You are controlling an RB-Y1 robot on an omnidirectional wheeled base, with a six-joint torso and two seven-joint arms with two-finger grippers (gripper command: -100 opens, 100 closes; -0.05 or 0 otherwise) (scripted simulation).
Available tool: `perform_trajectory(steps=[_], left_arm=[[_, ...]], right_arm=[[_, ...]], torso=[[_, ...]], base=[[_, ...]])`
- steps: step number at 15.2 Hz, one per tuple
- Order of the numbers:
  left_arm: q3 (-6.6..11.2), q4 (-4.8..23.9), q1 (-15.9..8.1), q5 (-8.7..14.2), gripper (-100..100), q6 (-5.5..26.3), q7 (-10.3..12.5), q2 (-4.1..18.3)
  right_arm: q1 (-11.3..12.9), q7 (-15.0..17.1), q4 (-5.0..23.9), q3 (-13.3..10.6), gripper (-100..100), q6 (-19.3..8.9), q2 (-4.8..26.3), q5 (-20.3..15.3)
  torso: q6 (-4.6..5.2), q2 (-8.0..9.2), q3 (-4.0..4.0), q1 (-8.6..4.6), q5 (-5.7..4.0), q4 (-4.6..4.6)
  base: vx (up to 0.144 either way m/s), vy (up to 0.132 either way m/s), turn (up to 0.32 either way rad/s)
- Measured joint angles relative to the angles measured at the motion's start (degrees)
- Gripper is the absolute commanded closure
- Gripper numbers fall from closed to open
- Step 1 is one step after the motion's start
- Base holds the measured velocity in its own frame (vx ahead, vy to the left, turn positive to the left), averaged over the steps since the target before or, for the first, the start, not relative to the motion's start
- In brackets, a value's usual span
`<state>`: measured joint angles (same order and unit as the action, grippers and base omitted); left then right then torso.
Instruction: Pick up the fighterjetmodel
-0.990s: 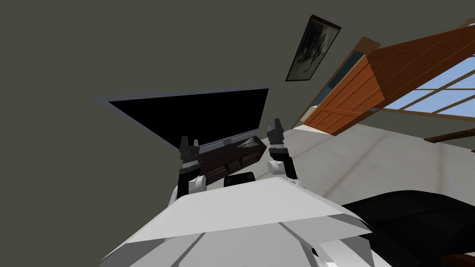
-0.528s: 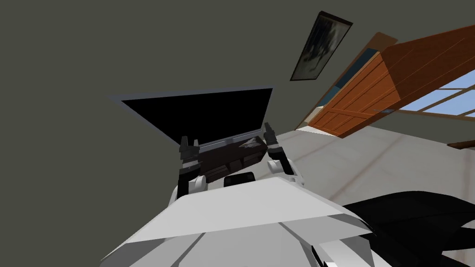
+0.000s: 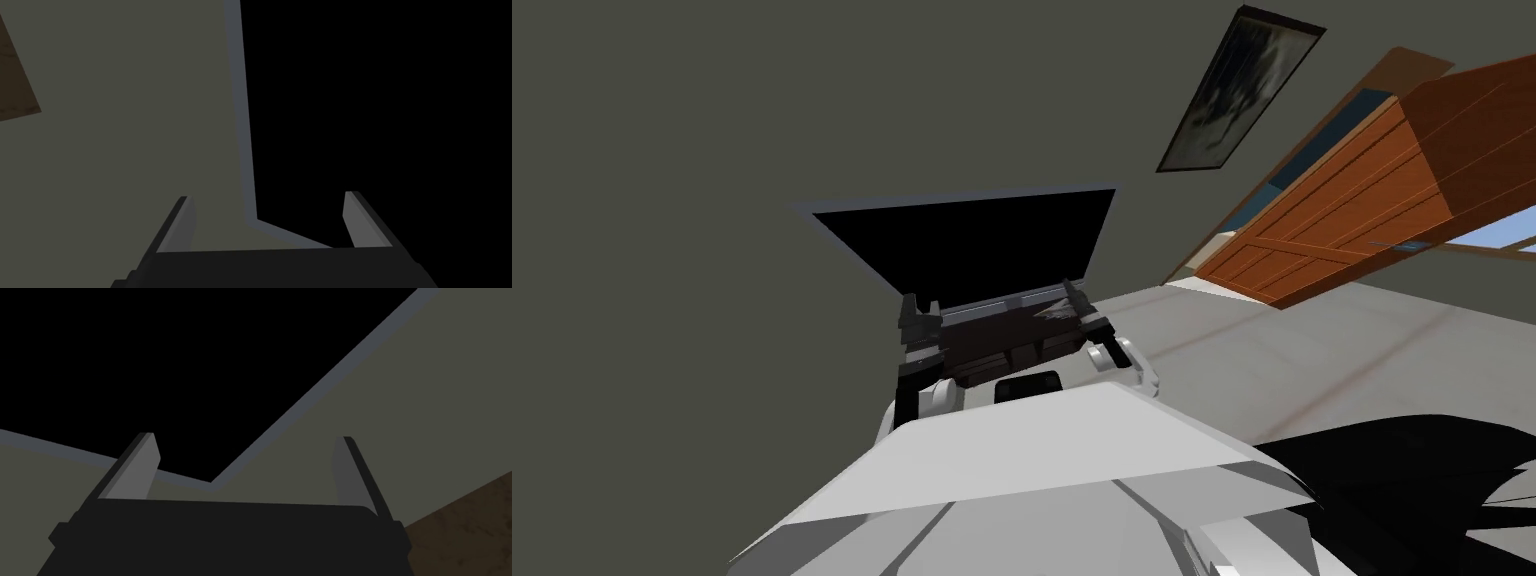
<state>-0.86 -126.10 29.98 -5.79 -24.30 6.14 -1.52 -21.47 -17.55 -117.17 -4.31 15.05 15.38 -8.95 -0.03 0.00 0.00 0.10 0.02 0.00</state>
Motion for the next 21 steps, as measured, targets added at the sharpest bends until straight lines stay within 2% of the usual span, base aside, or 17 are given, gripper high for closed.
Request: perform_trajectory(steps=[9, 12, 17, 19, 21], left_arm=[[0.00, 0.00, 0.01, 0.00, 0, 0.00, 0.00, 0.00], [0.00, 0.00, 0.00, 0.00, 0, 0.00, 0.00, 0.00], [0.00, 0.00, 0.00, 0.00, 0, 0.00, 0.00, 0.00], [0.00, 0.00, 0.00, 0.00, 0, 0.00, 0.00, 0.00], [0.00, 0.00, 0.00, 0.00, 0, 0.00, 0.00, 0.00]], right_arm=[[3.38, -5.99, 8.90, -2.06, -100, -3.16, 4.31, -6.51], [5.03, -8.25, 12.80, -2.91, -100, -4.00, 5.59, -9.14], [6.52, -11.13, 17.01, -3.93, -100, -5.90, 7.56, -12.27], [7.55, -12.99, 19.64, -4.58, -100, -6.32, 7.46, -14.22], [9.01, -14.47, 22.31, -5.17, -100, -7.40, 8.84, -15.94]], torso=[[0.03, 0.01, 0.00, -0.03, 0.00, 0.00], [0.00, -0.01, 0.00, -0.01, 0.00, 0.00], [0.03, 0.01, 0.01, -0.03, 0.00, 0.00], [0.01, 0.00, 0.00, -0.02, 0.00, 0.00], [0.01, -0.01, 0.00, 0.00, 0.00, 0.00]], base=[[-0.005, 0.020, 0.093], [-0.003, 0.025, 0.121], [-0.003, 0.019, 0.084], [-0.003, 0.024, 0.125], [-0.003, 0.031, 0.141]])
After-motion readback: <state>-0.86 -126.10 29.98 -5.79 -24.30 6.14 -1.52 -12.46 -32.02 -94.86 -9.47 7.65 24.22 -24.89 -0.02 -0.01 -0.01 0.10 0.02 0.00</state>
